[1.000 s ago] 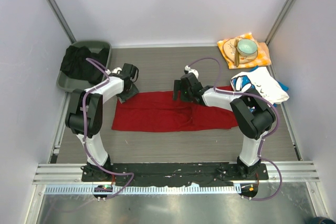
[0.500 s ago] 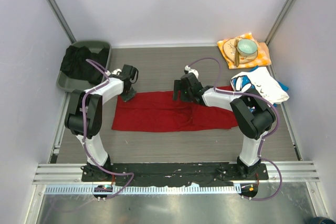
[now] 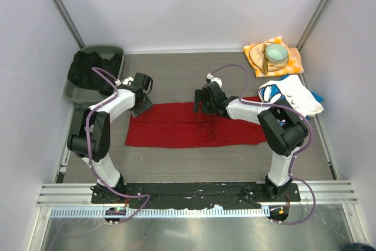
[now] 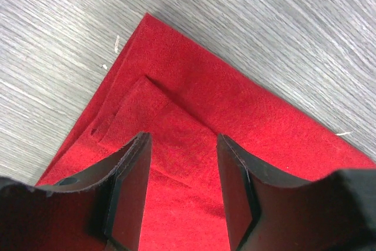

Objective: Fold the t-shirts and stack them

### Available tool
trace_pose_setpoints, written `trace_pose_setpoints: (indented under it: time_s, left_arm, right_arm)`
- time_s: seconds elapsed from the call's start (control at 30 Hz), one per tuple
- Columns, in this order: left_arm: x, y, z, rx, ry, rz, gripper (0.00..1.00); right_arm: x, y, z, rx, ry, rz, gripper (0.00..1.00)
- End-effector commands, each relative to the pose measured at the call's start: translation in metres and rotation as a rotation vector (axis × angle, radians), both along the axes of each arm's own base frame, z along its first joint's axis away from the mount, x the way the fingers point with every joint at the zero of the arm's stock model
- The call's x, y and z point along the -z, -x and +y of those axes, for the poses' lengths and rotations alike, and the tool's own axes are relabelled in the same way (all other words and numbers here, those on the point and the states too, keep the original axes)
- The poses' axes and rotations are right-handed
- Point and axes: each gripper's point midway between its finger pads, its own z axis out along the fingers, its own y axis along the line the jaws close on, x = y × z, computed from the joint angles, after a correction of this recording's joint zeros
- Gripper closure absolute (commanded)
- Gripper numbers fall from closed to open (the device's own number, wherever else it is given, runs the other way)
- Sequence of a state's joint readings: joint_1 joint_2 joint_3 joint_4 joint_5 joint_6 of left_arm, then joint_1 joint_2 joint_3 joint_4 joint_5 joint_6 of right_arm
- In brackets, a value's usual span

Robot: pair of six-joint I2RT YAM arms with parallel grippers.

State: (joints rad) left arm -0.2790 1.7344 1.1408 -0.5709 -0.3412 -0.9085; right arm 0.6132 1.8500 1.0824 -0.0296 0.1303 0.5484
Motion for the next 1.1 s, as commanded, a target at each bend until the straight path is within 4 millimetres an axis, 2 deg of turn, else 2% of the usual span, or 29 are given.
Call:
trace_pose_setpoints:
  time_s: [0.0, 0.23, 0.67, 0.77, 0.9, 1.07]
  left_arm:
    - [-0.010, -0.008, 0.005, -0.013, -0.021, -0.027, 0.48]
    - [-0.002, -0.018, 0.006, -0.017, -0.043, -0.009, 0.51]
    - [0.006, -0.023, 0.014, -0.037, -0.047, 0.010, 0.58]
    - [0.009, -0.022, 0.015, -0.036, -0.046, 0.018, 0.63]
    - [0.015, -0.021, 0.015, -0.036, -0.046, 0.029, 0.74]
    - [0.018, -0.020, 0.015, -0.036, -0.044, 0.035, 0.80]
  right_arm:
    - [-0.003, 0.007, 0.000, -0.016, -0.011, 0.008, 0.15]
    - [-0.003, 0.007, -0.001, -0.015, -0.011, 0.008, 0.16]
    - [0.001, 0.009, 0.000, -0.019, -0.009, 0.017, 0.15]
    - [0.001, 0.008, 0.000, -0.021, -0.008, 0.016, 0.15]
    - [0.002, 0.009, 0.000, -0.019, -0.007, 0.019, 0.15]
    - [0.003, 0.009, 0.000, -0.022, -0.006, 0.021, 0.15]
